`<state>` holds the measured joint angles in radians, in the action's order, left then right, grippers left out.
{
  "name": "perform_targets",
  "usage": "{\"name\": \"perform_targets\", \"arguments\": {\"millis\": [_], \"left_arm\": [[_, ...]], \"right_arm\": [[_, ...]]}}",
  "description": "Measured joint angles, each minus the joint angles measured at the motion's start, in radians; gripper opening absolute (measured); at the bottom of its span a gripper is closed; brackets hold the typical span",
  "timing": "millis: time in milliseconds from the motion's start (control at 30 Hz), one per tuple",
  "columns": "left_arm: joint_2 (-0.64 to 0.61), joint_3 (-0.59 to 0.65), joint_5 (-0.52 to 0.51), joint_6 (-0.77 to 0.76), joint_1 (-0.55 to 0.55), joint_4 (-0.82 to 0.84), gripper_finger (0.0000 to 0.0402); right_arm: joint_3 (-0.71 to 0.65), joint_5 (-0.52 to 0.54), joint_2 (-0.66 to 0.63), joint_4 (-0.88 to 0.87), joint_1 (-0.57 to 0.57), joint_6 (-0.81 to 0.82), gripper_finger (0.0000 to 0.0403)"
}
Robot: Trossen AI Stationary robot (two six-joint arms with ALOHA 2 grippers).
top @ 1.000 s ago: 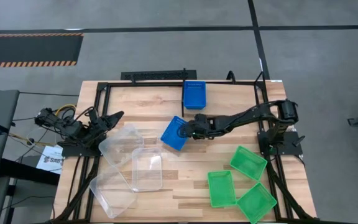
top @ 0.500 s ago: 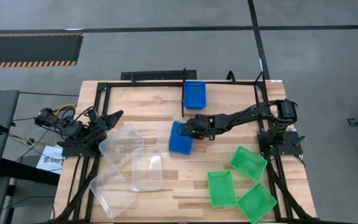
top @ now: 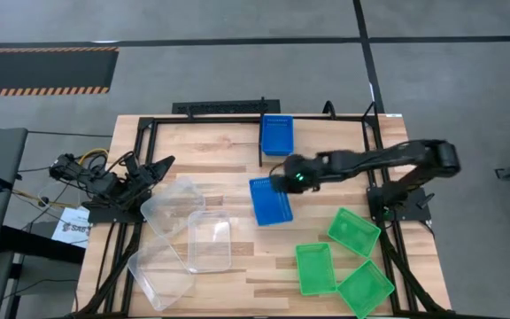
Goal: Stack baskets on shelf by color
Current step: Stack the blue bin on top of the blue bins on the shelf
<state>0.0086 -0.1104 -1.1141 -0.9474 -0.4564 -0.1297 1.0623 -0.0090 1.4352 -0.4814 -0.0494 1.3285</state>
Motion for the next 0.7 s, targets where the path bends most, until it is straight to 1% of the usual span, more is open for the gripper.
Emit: {"name": "perform_targets", "arguments": {"millis": [67,167,267,333,433,567,700], "left_arm": [[0.000,0.000,0.000,0.000,0.000,-0.001,0.0224],[0.000,0.000,-0.005,0.000,0.000,0.000,0.0224],[0.000,0.000,-0.028,0.000,0.000,0.001,0.0224],[0.000,0.000,-0.044,0.000,0.000,0.002,0.0224],[0.000,0.000,-0.057,0.000,0.000,0.006,0.0224],[0.000,0.000,-0.088,0.000,0.000,0.009,0.0224],[0.000,0.000,-0.111,0.000,0.000,0.013,0.0224]], "right_arm": [[0.001,0.031,-0.075,0.012,-0.018,-0.016,0.0008],[0.001,0.140,-0.183,0.011,-0.062,-0.040,0.0010],[0.001,0.279,-0.255,-0.013,-0.141,-0.069,0.0007],[0.001,0.316,-0.275,-0.013,-0.213,-0.101,0.0009],[0.001,0.293,-0.268,-0.010,-0.336,-0.158,0.0017],[-0.001,0.176,-0.203,0.000,-0.470,-0.230,0.0017],[0.000,0.074,-0.148,0.066,-0.547,-0.287,0.0016]]}}
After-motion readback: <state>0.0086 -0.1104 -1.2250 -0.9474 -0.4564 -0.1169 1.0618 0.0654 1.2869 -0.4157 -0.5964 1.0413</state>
